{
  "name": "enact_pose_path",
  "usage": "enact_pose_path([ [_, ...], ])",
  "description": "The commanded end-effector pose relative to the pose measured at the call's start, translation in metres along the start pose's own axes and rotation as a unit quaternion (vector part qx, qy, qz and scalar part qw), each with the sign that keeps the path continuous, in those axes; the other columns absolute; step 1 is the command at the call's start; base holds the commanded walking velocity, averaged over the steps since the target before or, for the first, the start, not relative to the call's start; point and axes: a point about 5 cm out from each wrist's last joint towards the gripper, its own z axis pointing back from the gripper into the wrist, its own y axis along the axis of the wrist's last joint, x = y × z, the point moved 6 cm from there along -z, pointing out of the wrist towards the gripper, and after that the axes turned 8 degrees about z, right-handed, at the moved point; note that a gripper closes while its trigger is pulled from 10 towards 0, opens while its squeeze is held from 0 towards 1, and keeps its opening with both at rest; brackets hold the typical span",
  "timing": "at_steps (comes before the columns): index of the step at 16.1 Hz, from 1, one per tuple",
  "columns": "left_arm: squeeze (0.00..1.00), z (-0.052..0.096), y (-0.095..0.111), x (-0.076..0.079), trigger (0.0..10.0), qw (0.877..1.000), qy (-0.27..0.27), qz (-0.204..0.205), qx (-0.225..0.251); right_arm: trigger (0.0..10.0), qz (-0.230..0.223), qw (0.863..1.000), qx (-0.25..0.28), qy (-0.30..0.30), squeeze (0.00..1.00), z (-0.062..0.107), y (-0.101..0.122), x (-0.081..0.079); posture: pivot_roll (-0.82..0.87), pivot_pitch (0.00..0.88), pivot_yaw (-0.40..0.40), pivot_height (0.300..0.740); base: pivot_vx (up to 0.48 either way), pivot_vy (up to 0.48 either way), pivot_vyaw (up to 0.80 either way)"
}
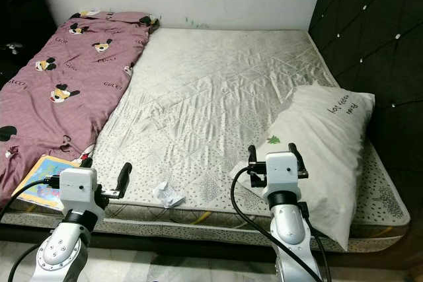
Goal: Clean up the room
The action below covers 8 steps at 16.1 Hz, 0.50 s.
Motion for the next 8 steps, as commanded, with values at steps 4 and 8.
enact_pose_path([
  [4, 0.00, -0.0031, 0.0018, -0.0033, 10.0, 1.000, 0.005, 0.000, -0.001, 10.0, -0.017, 1.000, -0.020, -0.015, 0.00, -0.0051, -0.0033, 0.0037, 0.03, 0.066, 0.008, 0.740, 0.000, 0.000, 0.00],
  [8, 0.00, -0.0031, 0.0028, -0.0042, 10.0, 1.000, 0.005, -0.001, 0.002, 10.0, -0.004, 1.000, -0.016, -0.019, 0.00, -0.0042, -0.0010, 0.0034, 0.03, 0.069, 0.011, 0.740, 0.000, 0.000, -0.20],
])
